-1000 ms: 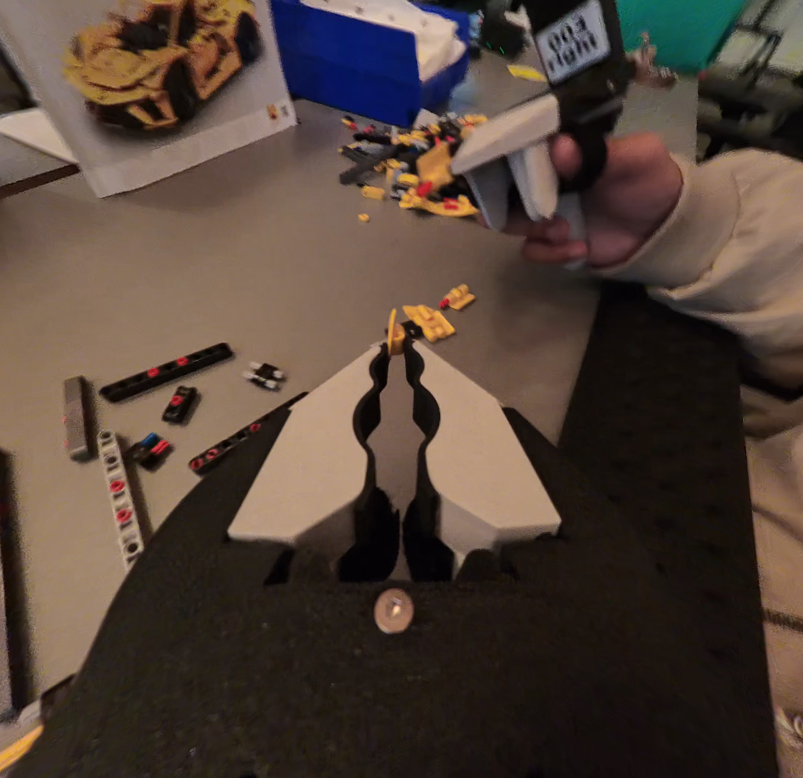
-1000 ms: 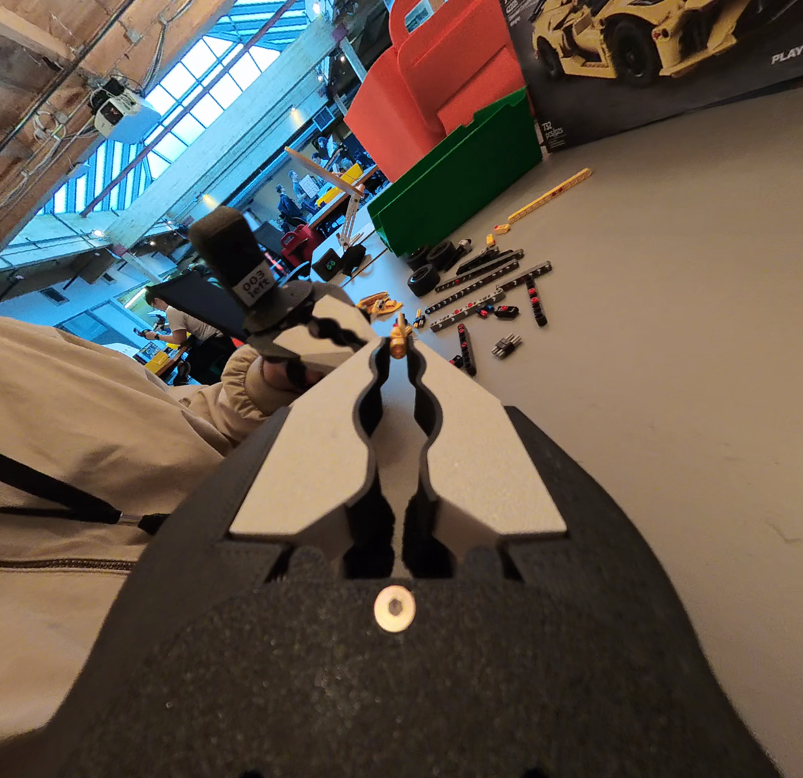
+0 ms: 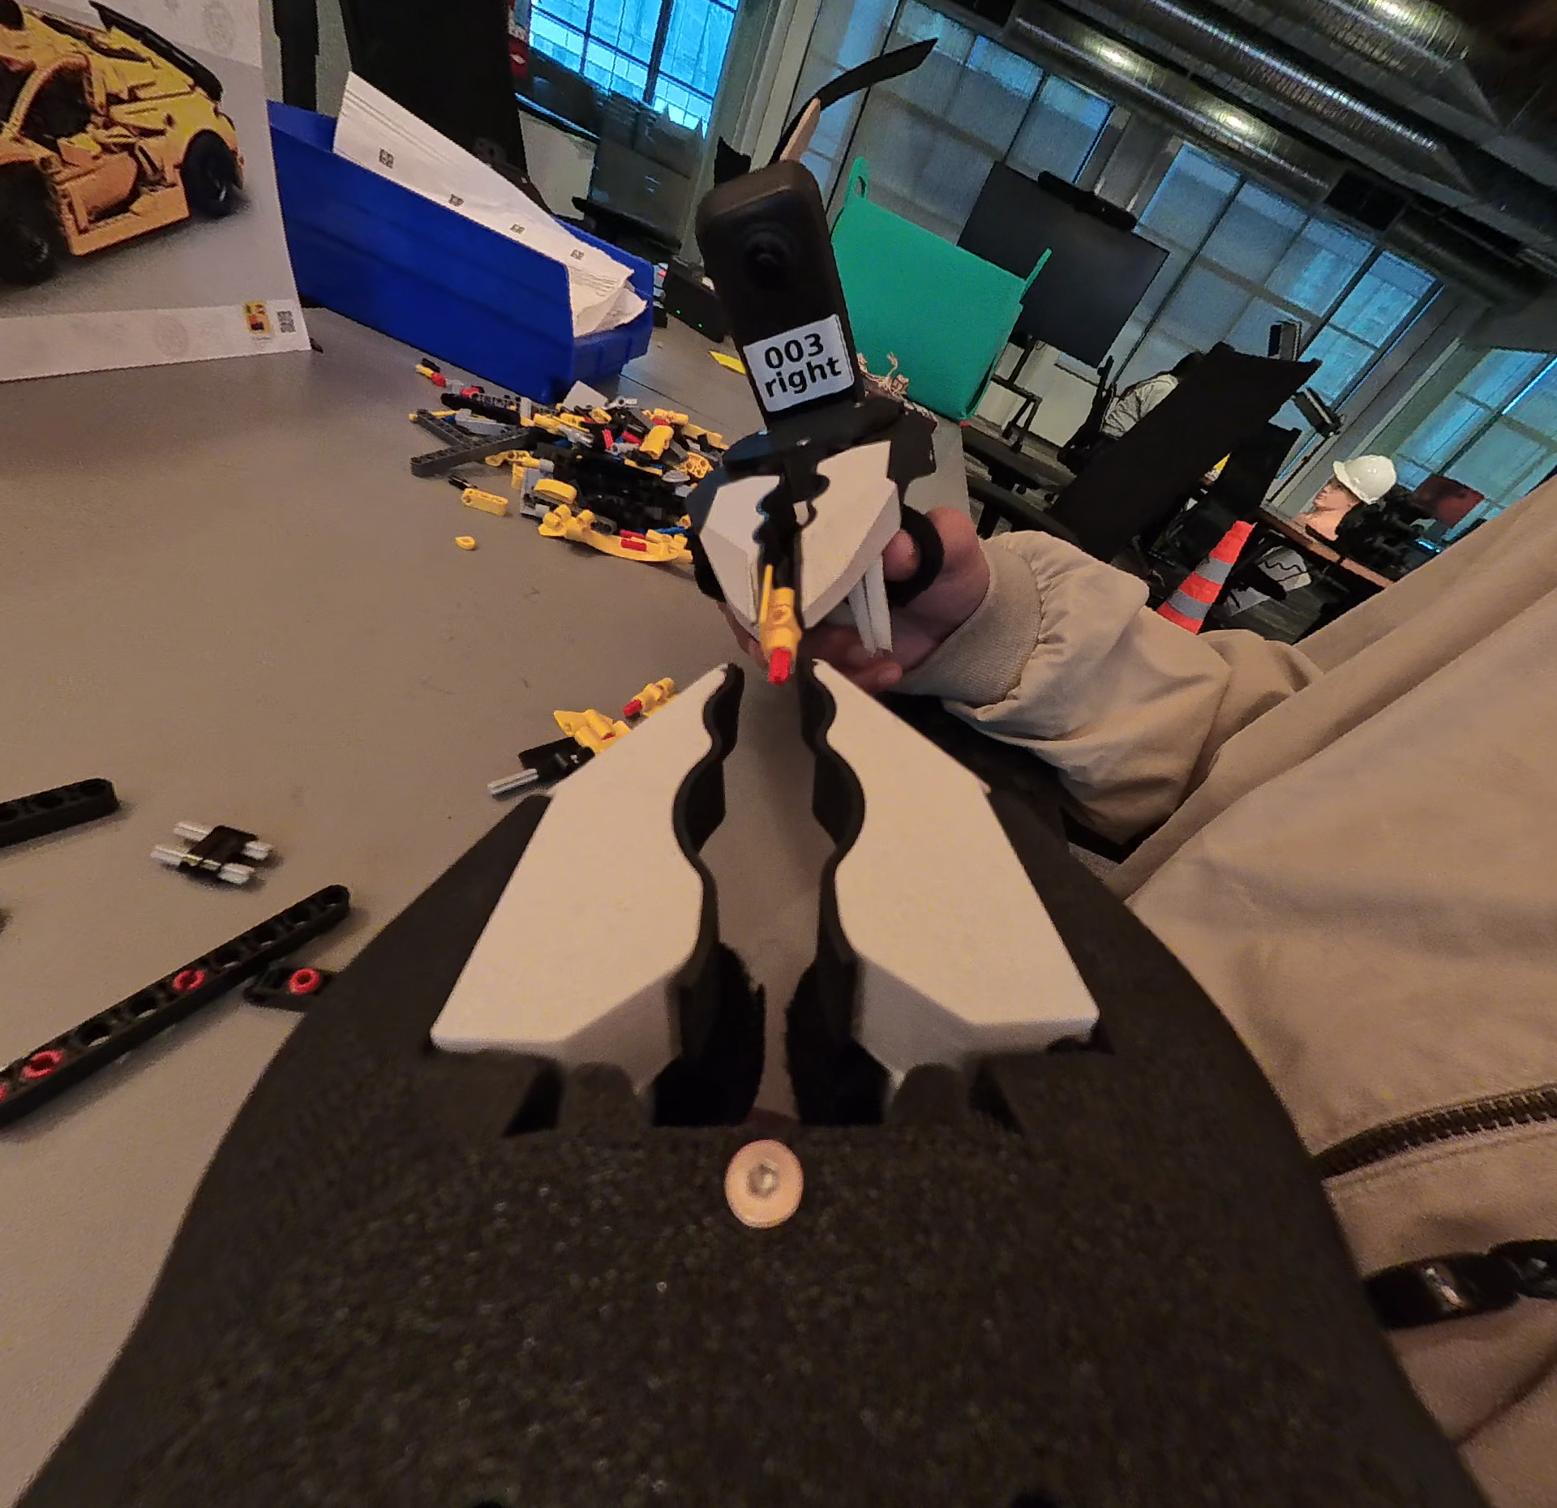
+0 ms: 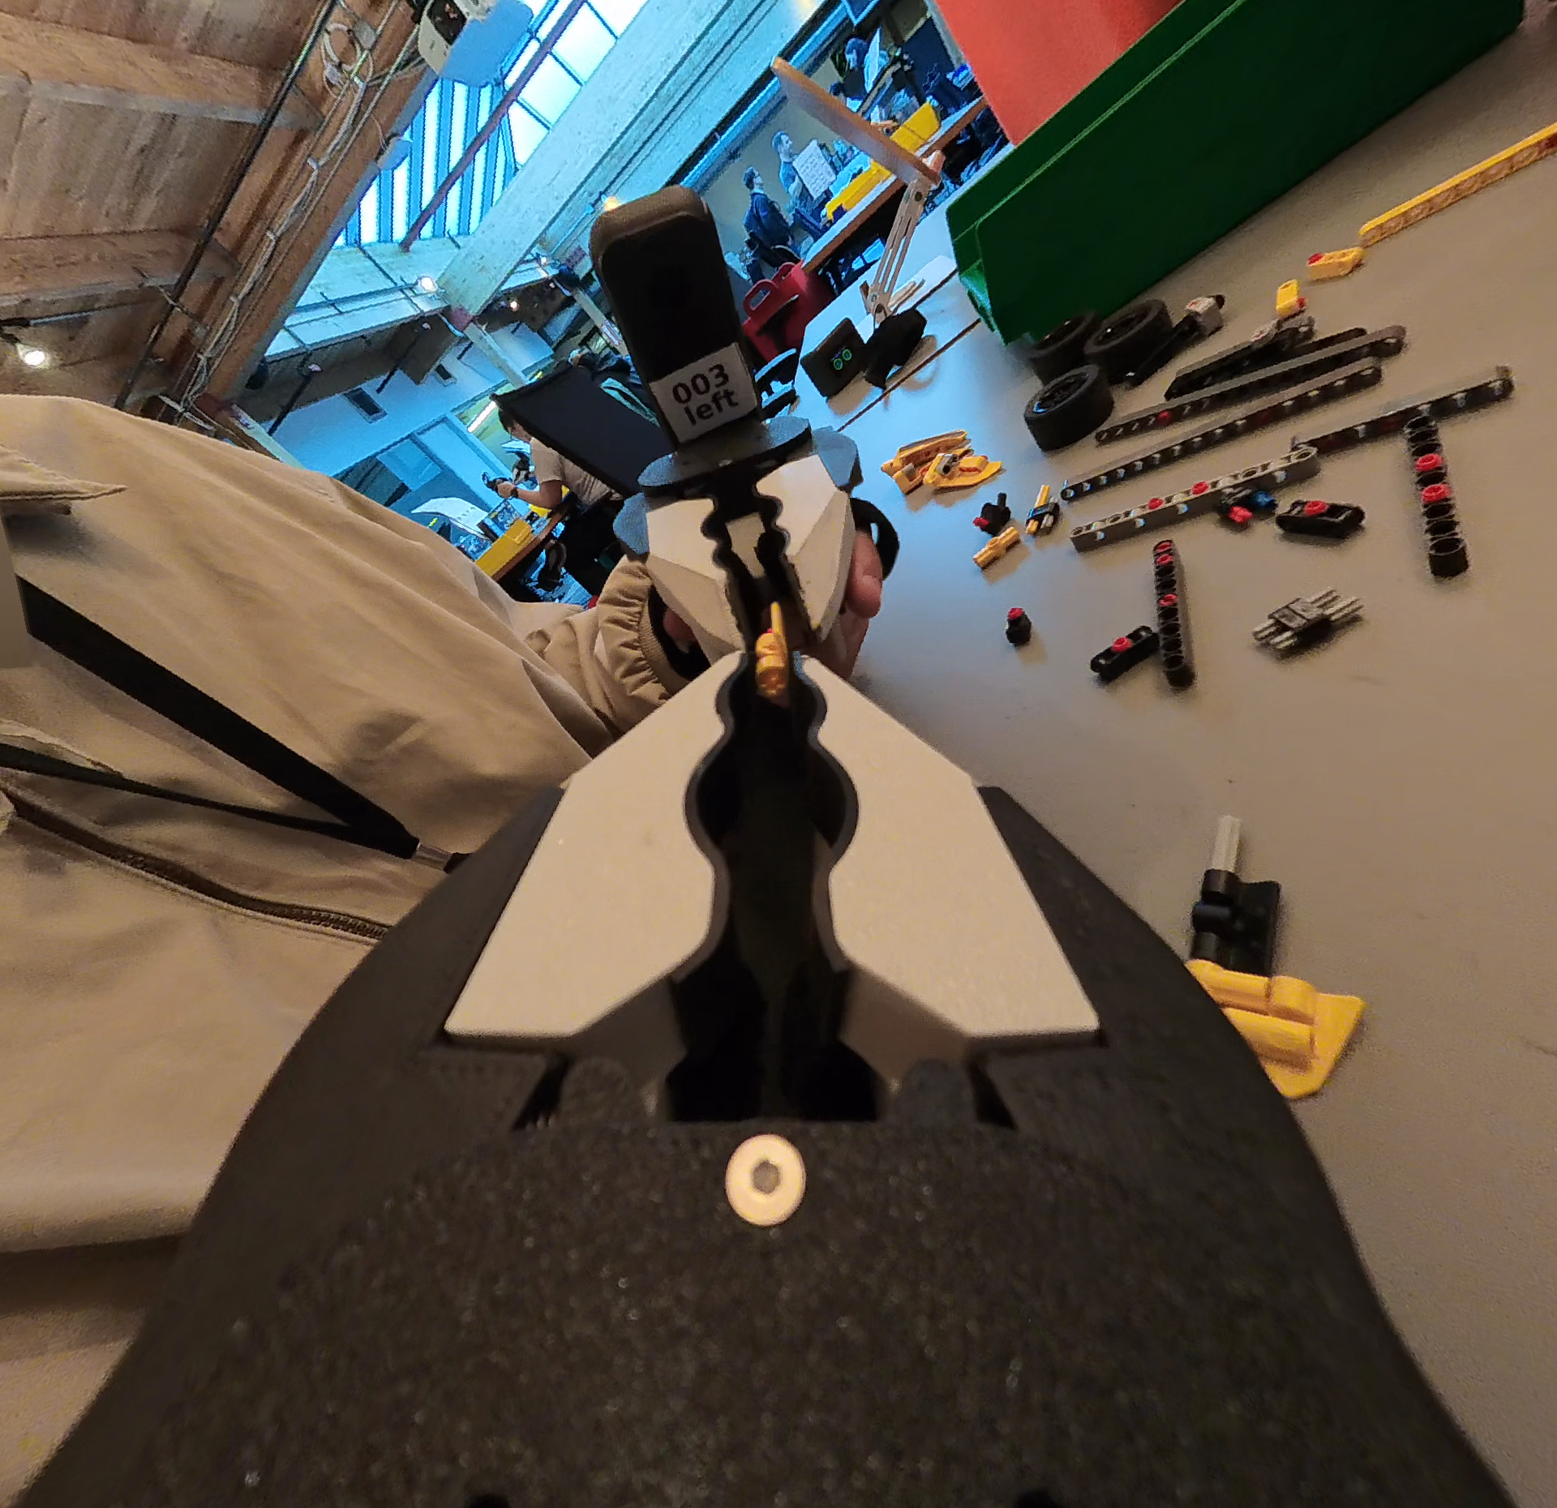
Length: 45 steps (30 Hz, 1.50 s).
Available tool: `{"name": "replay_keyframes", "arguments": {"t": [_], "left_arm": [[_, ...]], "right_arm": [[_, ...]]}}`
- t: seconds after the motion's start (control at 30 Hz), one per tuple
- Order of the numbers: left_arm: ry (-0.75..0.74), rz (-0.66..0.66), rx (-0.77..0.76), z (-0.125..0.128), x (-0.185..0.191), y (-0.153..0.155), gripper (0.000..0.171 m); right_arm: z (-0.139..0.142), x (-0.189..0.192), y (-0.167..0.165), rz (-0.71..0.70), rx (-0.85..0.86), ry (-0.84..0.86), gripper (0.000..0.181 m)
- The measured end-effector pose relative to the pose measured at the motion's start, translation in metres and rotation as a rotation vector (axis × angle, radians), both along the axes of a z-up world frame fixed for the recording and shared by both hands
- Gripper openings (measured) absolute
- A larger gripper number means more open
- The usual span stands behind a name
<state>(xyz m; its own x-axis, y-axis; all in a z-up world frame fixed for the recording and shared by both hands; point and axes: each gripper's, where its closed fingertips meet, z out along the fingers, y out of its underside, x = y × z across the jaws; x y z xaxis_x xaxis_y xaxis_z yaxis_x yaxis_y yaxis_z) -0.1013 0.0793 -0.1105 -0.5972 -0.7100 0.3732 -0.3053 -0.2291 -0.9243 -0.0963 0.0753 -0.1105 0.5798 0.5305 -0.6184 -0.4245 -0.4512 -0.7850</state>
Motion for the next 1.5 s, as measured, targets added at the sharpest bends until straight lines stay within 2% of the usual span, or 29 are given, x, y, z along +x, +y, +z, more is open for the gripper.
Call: {"name": "replay_keyframes", "arguments": {"t": [0.07, 0.1, 0.37, 0.5, 0.57, 0.87, 0.93, 0.97, 1.03, 1.1, 1.17, 1.2, 1.27, 1.33, 1.4, 1.47, 1.5], "left_arm": [[0.001, -0.009, -0.002, 0.0, -0.001, -0.001, 0.011], [0.005, -0.016, 0.003, -0.001, -0.002, -0.002, 0.005], [-0.01, -0.049, 0.013, 0.001, -0.007, -0.005, 0.004], [-0.022, -0.063, 0.066, -0.003, -0.009, -0.009, 0.004], [-0.05, -0.062, 0.07, 0.001, -0.01, -0.01, 0.004], [-0.081, -0.077, 0.14, -0.001, -0.017, -0.012, 0.003], [-0.101, -0.017, 0.038, 0.011, -0.021, 0.013, 0.002], [-0.117, 0.014, -0.01, 0.017, -0.023, 0.025, 0.002], [-0.126, 0.022, -0.004, 0.018, -0.021, 0.025, 0.002], [-0.105, -0.007, 0.054, 0.011, -0.016, 0.012, 0.002], [-0.083, 0.004, 0.113, 0.002, -0.011, 0.009, 0.003], [-0.066, -0.006, 0.12, -0.002, -0.011, 0.006, 0.003], [-0.031, 0.016, 0.15, -0.01, -0.007, 0.007, 0.003], [0.019, 0.066, 0.215, -0.024, -0.001, 0.013, 0.003], [0.07, 0.09, 0.242, -0.034, 0.003, 0.017, 0.003], [0.086, 0.086, 0.232, -0.036, 0.004, 0.017, 0.003], [0.084, 0.07, 0.21, -0.034, 0.003, 0.015, 0.003]], "right_arm": [[-0.001, -0.002, 0.0, 0.004, -0.006, -0.006, 0.007], [-0.002, -0.001, 0.001, 0.0, -0.009, -0.012, 0.007], [0.001, -0.006, 0.001, 0.007, 0.033, -0.021, 0.009], [-0.006, -0.014, 0.0, 0.053, -0.028, -0.027, 0.007], [0.0, -0.014, 0.0, 0.06, -0.011, -0.019, 0.006], [0.0, -0.011, -0.01, 0.087, 0.017, -0.108, 0.008], [0.034, 0.052, -0.025, -0.101, 0.114, 0.076, 0.006], [0.037, 0.088, -0.037, -0.221, 0.128, 0.052, 0.006], [0.011, 0.157, -0.055, -0.488, -0.029, -0.212, 0.007], [-0.005, 0.224, -0.079, -0.735, -0.206, -0.338, 0.007], [-0.021, 0.276, -0.11, -0.927, -0.374, -0.477, 0.007], [-0.033, 0.294, -0.126, -0.98, -0.472, -0.566, 0.007], [-0.049, 0.316, -0.15, -1.035, -0.595, -0.695, 0.009], [-0.049, 0.326, -0.161, -1.083, -0.598, -0.782, 0.022], [-0.04, 0.329, -0.168, -1.134, -0.571, -0.8, 0.026], [-0.026, 0.316, -0.16, -1.138, -0.523, -0.744, 0.031], [-0.015, 0.297, -0.142, -1.087, -0.443, -0.707, 0.038]]}}
